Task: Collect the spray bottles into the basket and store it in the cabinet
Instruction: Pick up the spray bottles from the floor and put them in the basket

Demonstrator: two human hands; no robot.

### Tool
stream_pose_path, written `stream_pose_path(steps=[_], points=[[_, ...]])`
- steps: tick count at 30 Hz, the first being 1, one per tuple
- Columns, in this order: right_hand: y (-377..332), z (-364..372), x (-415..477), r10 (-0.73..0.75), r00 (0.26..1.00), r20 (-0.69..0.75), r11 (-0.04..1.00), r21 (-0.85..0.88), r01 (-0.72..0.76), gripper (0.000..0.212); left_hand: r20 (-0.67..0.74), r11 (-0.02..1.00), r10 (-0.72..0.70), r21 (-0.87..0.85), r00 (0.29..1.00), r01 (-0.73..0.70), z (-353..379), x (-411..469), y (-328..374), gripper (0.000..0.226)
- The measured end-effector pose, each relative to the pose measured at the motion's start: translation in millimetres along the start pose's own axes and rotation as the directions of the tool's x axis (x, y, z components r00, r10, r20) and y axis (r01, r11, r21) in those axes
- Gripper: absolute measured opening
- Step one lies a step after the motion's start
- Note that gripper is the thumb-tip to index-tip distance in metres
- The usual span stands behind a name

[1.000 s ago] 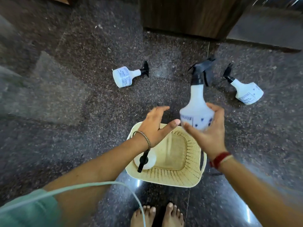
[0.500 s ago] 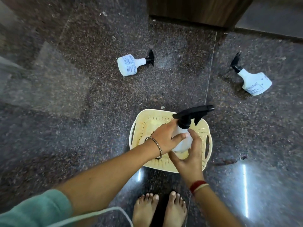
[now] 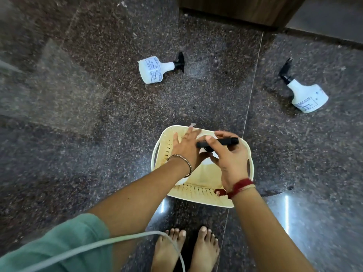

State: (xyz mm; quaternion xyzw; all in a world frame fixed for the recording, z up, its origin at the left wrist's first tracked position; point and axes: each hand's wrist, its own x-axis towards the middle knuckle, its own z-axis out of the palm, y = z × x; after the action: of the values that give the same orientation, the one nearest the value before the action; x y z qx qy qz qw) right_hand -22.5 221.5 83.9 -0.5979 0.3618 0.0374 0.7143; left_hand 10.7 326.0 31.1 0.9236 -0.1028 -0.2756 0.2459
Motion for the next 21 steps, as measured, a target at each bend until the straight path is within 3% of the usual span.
stream_pose_path(steps=[4, 6, 11, 15, 21], points=[[19, 10, 12, 0.032, 0.999, 0.037, 0.999, -0.002, -0.032, 0.015, 0.082, 0.984, -0.159, 0.090, 0.984, 0.151, 1, -10, -13, 0.067], [26, 15, 19, 0.058, 0.997, 0.047, 0.998, 0.013, -0.058, 0.015, 0.084, 0.983, -0.182, 0.046, 0.980, 0.179, 2, -15, -19, 0.070], [37, 29, 32, 0.093, 0.992, 0.086, 0.995, 0.033, -0.096, 0.014, 0.079, 0.963, -0.247, 0.127, 0.966, 0.236, -6, -25, -23, 0.054], [40, 37, 37, 0.104, 0.988, 0.113, 0.994, -0.030, -0.101, 0.012, 0.106, 0.946, -0.165, 0.300, 0.981, 0.127, -12, -31, -21, 0.036], [41, 37, 39, 0.098, 0.979, 0.180, 0.986, -0.151, -0.071, 0.012, 0.174, 0.907, -0.102, 0.421, 0.979, 0.019, -15, -38, -18, 0.033]])
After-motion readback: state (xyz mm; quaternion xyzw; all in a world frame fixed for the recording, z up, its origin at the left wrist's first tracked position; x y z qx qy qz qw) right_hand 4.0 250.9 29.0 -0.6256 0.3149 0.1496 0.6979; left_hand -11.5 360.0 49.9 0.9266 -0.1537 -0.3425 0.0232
